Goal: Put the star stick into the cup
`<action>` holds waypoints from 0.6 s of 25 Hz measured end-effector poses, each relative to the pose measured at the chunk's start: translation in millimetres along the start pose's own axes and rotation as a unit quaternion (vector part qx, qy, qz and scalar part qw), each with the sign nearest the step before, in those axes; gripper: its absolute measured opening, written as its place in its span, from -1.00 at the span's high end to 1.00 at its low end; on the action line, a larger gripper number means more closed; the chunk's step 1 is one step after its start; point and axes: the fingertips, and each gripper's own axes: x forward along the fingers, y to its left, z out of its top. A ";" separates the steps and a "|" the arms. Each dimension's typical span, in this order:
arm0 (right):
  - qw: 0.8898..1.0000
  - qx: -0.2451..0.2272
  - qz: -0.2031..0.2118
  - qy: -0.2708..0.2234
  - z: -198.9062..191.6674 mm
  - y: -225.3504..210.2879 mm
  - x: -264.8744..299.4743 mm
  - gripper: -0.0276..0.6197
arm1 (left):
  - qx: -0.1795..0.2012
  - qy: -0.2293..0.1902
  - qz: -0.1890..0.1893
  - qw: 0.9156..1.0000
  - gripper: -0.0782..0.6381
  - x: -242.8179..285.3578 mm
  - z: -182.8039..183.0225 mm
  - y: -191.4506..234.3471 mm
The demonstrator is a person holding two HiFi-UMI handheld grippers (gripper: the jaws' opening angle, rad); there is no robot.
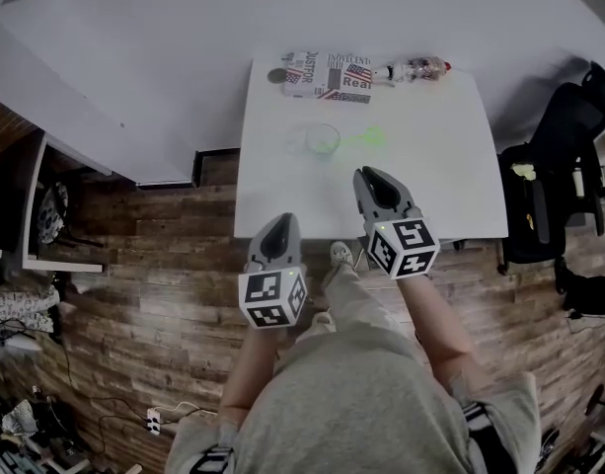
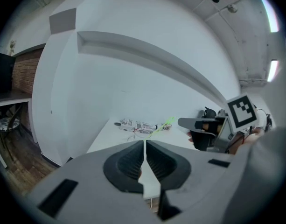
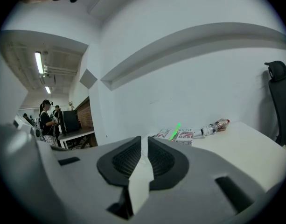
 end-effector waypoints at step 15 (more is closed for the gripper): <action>0.999 -0.039 -0.006 -0.036 8.5 60.4 -105.3 0.93 | 0.007 -0.040 0.000 0.999 0.73 -84.9 2.0 -17.0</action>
